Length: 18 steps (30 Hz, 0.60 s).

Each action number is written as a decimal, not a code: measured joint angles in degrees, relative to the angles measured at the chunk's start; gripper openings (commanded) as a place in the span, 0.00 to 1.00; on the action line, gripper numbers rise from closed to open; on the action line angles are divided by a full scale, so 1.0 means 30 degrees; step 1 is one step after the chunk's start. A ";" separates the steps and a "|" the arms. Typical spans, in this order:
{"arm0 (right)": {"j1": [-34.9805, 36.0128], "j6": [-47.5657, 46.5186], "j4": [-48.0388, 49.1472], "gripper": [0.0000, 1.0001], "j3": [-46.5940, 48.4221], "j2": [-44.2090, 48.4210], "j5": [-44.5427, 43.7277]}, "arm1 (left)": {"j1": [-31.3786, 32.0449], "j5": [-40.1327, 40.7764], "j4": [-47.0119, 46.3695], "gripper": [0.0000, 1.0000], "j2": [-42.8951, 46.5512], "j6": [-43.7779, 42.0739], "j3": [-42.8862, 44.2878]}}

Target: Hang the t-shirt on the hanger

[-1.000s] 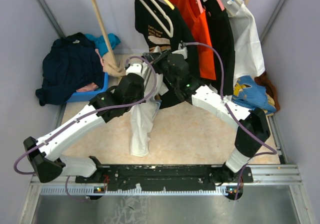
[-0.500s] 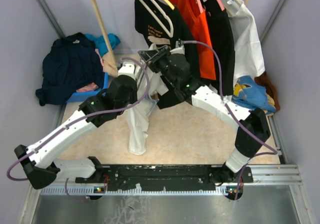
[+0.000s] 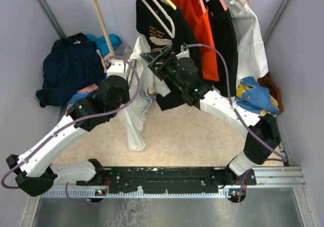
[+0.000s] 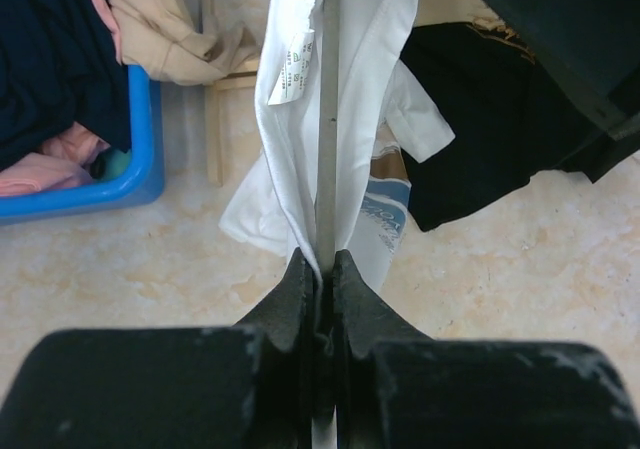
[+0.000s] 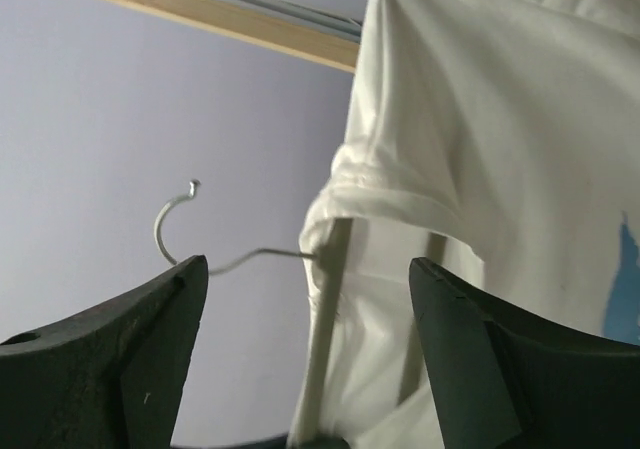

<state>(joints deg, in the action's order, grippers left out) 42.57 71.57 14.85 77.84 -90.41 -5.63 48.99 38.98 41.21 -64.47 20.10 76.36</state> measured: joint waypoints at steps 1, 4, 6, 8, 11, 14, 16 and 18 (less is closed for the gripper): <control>0.0000 -0.0051 -0.0051 0.85 -0.0262 0.0291 0.0131 | -0.0007 0.0058 0.0204 0.00 0.0007 0.0000 0.0262; 0.0000 -0.0350 -0.0182 0.92 -0.1530 0.1698 0.0554 | -0.0007 0.0226 0.0976 0.00 -0.0007 -0.0007 0.1428; 0.0000 -0.0612 -0.0350 0.96 -0.2565 0.2951 0.0954 | -0.0007 0.0335 0.1574 0.00 -0.0087 -0.0051 0.2572; 0.0007 -0.0954 -0.0670 0.99 -0.3330 0.4109 0.1246 | -0.0007 0.0539 0.2149 0.00 -0.0306 -0.0197 0.4029; 0.0015 -0.1705 -0.1508 0.99 -0.4087 0.5952 0.1581 | -0.0087 0.0882 0.2761 0.00 -0.0882 -0.0546 0.6229; 0.0022 -0.2667 -0.2885 0.99 -0.4488 0.7963 0.1770 | -0.0189 0.1217 0.3402 0.00 -0.2018 -0.1166 0.8765; 0.0022 -0.3308 -0.3898 0.99 -0.4561 0.9260 0.1778 | -0.0255 0.1370 0.3774 0.00 -0.2871 -0.1537 1.0236; 0.0022 -0.3891 -0.4983 0.99 -0.4568 1.0542 0.1778 | -0.0408 0.1479 0.4124 0.00 -0.4124 -0.2069 1.2240</control>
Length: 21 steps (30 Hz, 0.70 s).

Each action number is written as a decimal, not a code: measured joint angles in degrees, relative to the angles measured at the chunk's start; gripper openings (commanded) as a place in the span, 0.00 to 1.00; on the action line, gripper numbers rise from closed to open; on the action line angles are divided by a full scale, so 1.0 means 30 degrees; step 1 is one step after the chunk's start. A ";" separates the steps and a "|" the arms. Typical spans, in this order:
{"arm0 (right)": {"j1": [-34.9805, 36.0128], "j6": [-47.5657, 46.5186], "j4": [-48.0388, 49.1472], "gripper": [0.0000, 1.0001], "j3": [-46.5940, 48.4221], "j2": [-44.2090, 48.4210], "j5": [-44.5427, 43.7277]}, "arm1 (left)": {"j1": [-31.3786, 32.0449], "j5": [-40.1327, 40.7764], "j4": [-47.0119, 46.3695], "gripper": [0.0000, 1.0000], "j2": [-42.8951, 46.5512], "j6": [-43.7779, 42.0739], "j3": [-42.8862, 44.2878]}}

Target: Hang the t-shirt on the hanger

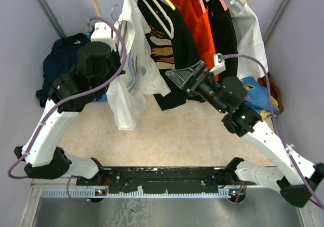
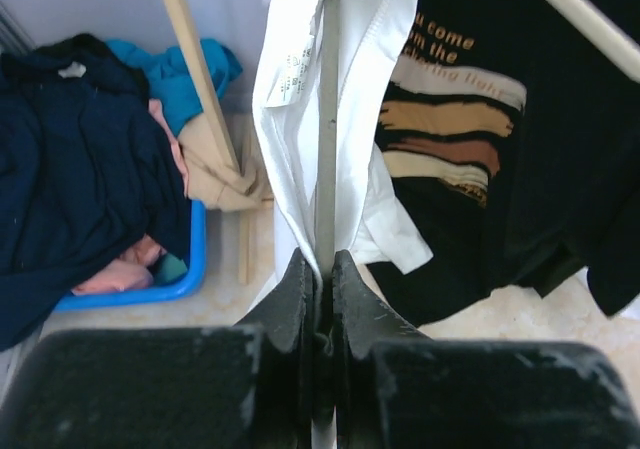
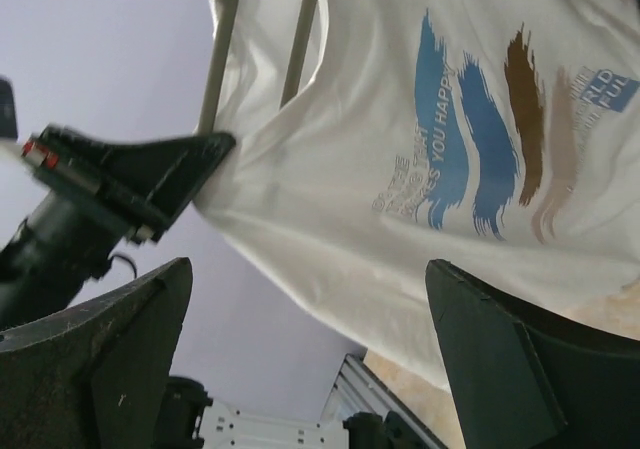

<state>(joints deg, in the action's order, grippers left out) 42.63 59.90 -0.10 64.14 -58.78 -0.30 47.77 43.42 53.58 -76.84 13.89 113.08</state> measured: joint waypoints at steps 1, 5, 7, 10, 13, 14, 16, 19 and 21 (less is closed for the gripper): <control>0.0000 -0.0321 -0.0568 0.99 0.0000 0.0736 -0.0007 | -0.0051 0.0015 0.0029 0.00 -0.0466 -0.0211 0.0663; 0.0000 -0.1188 -0.2084 0.99 -0.0080 0.2681 -0.0124 | -0.0787 -0.0182 0.0226 0.00 -0.2528 -0.1151 0.3439; 0.0000 -0.1523 -0.2703 0.99 -0.0350 0.3388 -0.0226 | -0.1370 -0.0357 0.0240 0.00 -0.3483 -0.1617 0.4554; 0.0000 -0.1865 -0.3519 0.99 -0.0911 0.4160 -0.0350 | -0.2098 -0.0648 0.0219 0.00 -0.4583 -0.2266 0.5712; 0.0000 -0.2018 -0.4116 0.99 -0.1588 0.4656 -0.0379 | -0.2732 -0.0976 0.0095 0.00 -0.5661 -0.2892 0.7067; 0.0000 -0.2047 -0.4248 0.99 -0.1807 0.4714 -0.0379 | -0.2914 -0.1115 0.0051 0.00 -0.5865 -0.3060 0.7286; 0.0000 -0.2084 -0.4546 0.99 -0.2310 0.4860 -0.0379 | -0.3293 -0.1464 -0.0219 0.00 -0.6229 -0.3424 0.7621; 0.0000 -0.2106 -0.5071 0.99 -0.2878 0.5129 -0.0372 | -0.3767 -0.1902 -0.0532 0.00 -0.6521 -0.3774 0.7854; 0.0000 -0.2113 -0.5268 0.99 -0.3126 0.5384 -0.0372 | -0.4087 -0.2157 -0.0670 0.00 -0.6703 -0.3934 0.8145</control>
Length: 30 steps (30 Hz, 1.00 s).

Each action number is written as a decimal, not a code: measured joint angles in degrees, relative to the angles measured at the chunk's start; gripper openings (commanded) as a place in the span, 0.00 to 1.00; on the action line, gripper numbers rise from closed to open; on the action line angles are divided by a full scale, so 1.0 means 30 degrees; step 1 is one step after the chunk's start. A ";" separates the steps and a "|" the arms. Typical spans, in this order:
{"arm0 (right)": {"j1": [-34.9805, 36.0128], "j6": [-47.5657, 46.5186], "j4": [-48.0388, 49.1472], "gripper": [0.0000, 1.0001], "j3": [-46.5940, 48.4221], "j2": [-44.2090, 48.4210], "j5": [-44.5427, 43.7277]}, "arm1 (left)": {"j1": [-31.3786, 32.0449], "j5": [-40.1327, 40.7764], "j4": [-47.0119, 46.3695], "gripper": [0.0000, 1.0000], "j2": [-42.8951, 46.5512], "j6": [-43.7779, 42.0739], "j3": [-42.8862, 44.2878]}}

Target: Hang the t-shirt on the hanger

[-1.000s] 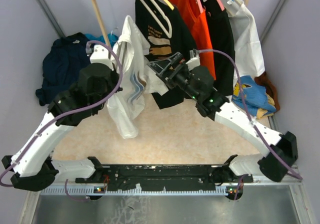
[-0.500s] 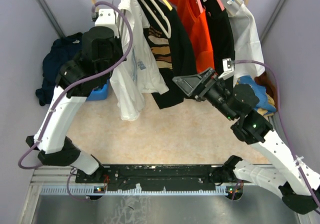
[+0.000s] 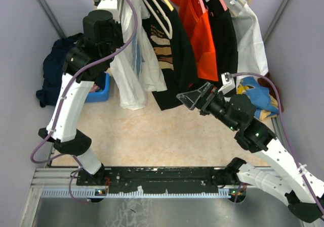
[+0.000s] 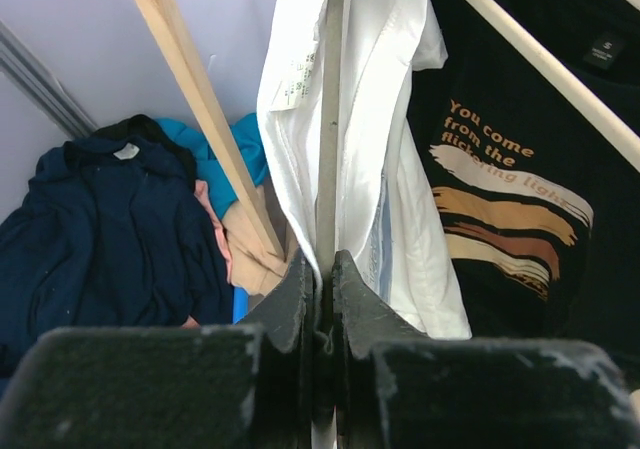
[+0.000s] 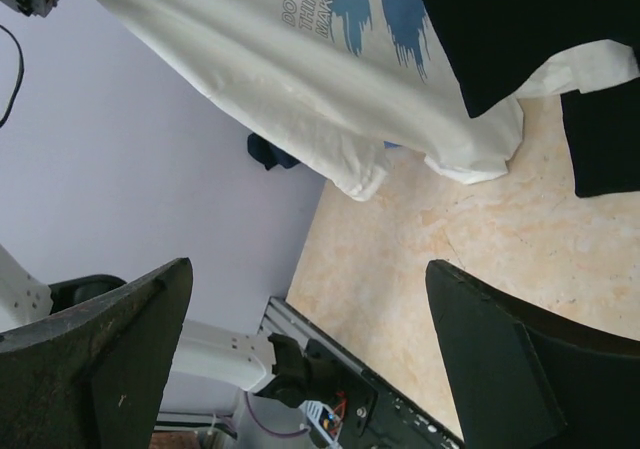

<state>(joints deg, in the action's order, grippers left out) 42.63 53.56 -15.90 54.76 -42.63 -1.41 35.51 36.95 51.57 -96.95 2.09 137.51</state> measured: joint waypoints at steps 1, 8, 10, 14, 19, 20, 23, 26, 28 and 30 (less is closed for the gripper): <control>0.0000 0.0000 -0.0022 0.99 -0.0022 0.0073 0.0000 | -0.0233 -0.0175 -0.0080 0.00 -0.0051 -0.0102 0.0095; 0.0000 0.0007 0.0007 0.99 -0.0794 0.0568 0.0066 | -0.1610 -0.1224 -0.1137 0.00 -0.0138 -0.0590 0.0299; 0.0000 0.0007 0.0000 0.99 -0.0925 0.0546 0.0087 | -0.1989 -0.1647 -0.1326 0.00 -0.0313 -0.0627 0.0481; 0.0000 0.0007 0.0146 0.99 -0.1144 0.0539 0.0182 | -0.2696 -0.2492 -0.1668 0.00 -0.0801 -0.0590 0.0517; 0.0000 0.0022 0.0423 0.99 -0.1508 0.0525 0.0248 | -0.3497 -0.3548 -0.1792 0.00 -0.1537 -0.0342 0.0517; 0.0000 0.0022 0.0430 0.99 -0.1574 0.0510 0.0284 | -0.3643 -0.3774 -0.1858 0.00 -0.1647 -0.0262 0.0517; 0.0000 0.0029 0.0568 0.99 -0.1821 0.0401 0.0350 | -0.3993 -0.4422 -0.2025 0.00 -0.1843 -0.0036 0.0627; 0.0000 0.0051 0.0729 0.99 -0.2113 0.0350 0.0415 | -0.4357 -0.5013 -0.2040 0.00 -0.2033 0.0248 0.0969; 0.0000 0.0058 0.0903 0.99 -0.2266 0.0277 0.0474 | -0.4605 -0.5297 -0.2135 0.00 -0.2164 0.0393 0.1158; -0.0007 0.0066 0.1042 0.99 -0.2382 0.0197 0.0532 | -0.4816 -0.5617 -0.2215 0.00 -0.2200 0.0590 0.1158</control>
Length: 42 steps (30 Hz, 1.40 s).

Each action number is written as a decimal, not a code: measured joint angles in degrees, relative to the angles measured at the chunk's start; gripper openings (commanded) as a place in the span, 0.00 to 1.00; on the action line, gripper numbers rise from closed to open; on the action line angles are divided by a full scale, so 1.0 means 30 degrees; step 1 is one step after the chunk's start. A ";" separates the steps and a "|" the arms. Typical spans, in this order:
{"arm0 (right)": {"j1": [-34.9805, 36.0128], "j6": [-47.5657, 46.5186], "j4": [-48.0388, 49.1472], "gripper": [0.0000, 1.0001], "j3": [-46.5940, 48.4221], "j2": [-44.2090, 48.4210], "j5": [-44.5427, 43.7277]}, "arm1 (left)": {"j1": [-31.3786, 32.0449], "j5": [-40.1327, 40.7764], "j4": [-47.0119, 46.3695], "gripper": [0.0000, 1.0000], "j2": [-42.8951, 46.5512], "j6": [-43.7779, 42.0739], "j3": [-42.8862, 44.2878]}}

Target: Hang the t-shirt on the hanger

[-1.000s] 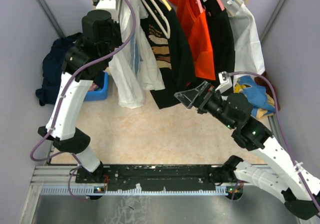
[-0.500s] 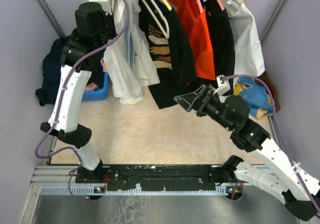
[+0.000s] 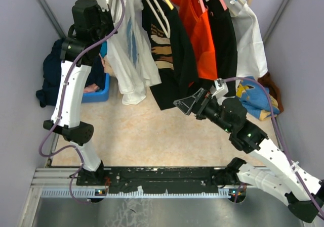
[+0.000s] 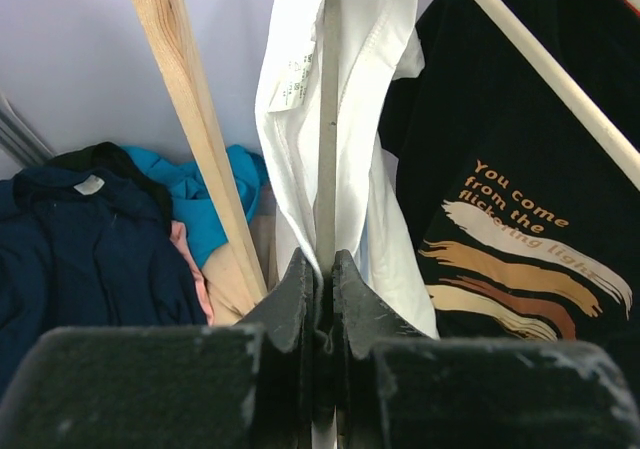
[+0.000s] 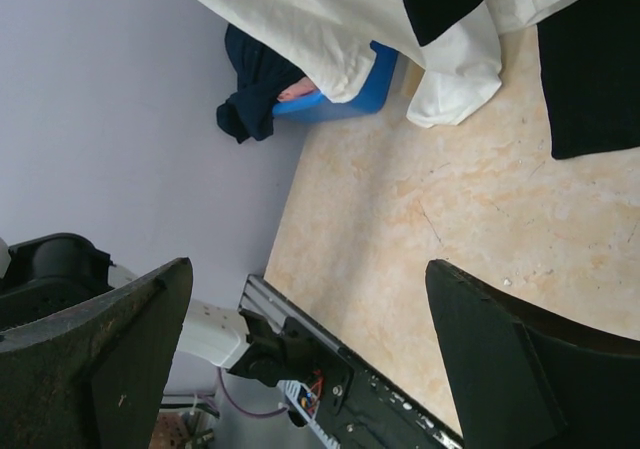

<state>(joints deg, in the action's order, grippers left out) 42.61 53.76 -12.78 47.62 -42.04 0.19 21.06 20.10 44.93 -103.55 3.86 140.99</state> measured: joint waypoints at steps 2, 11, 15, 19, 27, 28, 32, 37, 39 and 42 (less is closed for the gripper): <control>0.0000 0.0000 0.0000 0.99 -0.0022 -0.0109 0.0051 | -0.0117 -0.0270 -0.0015 0.00 -0.0029 0.0131 0.0007; -0.0007 0.0000 0.0430 0.99 -0.0131 -0.0750 0.0408 | -0.0430 -0.1246 -0.0299 0.00 -0.0168 0.0729 0.0204; -0.0015 0.0000 0.0568 0.99 -0.0124 -0.0933 0.0495 | -0.0452 -0.1384 -0.0452 0.00 -0.0124 0.0918 -0.0095; -0.0022 -0.0007 0.0743 0.99 -0.0131 -0.1107 0.0510 | -0.0452 -0.1552 -0.0612 0.00 0.0007 0.1035 -0.1188; -0.0102 -0.0015 0.0852 0.99 -0.0124 -0.1297 0.0634 | -0.0452 -0.1785 -0.0765 0.00 0.0015 0.1209 -0.1967; -0.0124 -0.0007 0.0860 0.99 -0.0124 -0.1297 0.0641 | -0.0452 -0.1792 -0.0699 0.00 0.0000 0.1209 -0.1894; -0.0138 -0.0015 0.0874 0.99 -0.0124 -0.1297 0.0648 | -0.0452 -0.1807 -0.0517 0.00 -0.0095 0.1217 -0.1472; -0.0138 -0.0015 0.0867 0.99 -0.0124 -0.1282 0.0641 | -0.0495 -0.1887 -0.0488 0.07 -0.0102 0.1217 -0.1326; -0.0138 -0.0015 0.0867 0.99 -0.0131 -0.1275 0.0641 | -0.0510 -0.1931 -0.0641 0.09 -0.0058 0.1217 -0.1566; -0.0138 -0.0007 0.0882 0.99 -0.0131 -0.1275 0.0641 | -0.0517 -0.1960 -0.0947 0.09 0.0138 0.1209 -0.2237</control>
<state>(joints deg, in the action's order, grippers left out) 42.19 53.74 -10.13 47.22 -45.87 2.11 19.51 14.22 42.09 -103.13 7.49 134.28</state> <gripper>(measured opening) 0.992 0.106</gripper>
